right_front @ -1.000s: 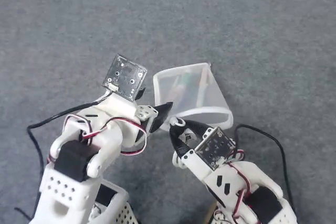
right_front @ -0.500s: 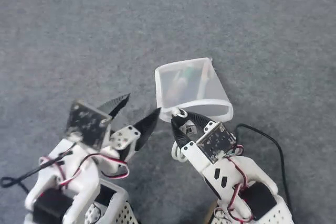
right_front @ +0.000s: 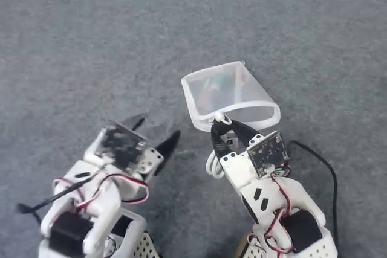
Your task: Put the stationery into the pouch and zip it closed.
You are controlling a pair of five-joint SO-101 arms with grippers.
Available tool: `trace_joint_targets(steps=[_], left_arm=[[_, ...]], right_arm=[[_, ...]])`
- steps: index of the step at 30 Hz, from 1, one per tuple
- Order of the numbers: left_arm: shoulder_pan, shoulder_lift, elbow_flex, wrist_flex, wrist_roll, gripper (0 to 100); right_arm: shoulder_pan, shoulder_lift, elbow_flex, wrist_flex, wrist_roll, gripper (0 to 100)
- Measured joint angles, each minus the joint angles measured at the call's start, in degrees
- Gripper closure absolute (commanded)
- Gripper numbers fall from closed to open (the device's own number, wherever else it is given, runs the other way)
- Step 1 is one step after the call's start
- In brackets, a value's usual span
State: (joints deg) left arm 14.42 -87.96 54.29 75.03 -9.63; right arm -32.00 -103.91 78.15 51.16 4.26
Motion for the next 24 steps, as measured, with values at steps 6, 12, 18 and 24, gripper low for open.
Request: trace_joint_targets(steps=[6,12,18,24], left_arm=[[5.0,0.0,2.9,0.0,-3.9,76],[5.3,0.0,4.7,-2.7,-5.4,75],[10.9,0.2,9.1,-6.4,-9.0,75],[15.6,0.1,9.5,-8.5,-9.1,75]], right_arm=[[0.5,1.0,-5.7,6.1,-0.1,99.3],[0.9,1.0,-12.5,16.5,2.9,99.3],[0.9,0.9,-17.7,22.6,3.8,99.3],[0.9,0.7,-22.5,27.6,5.8,99.3]])
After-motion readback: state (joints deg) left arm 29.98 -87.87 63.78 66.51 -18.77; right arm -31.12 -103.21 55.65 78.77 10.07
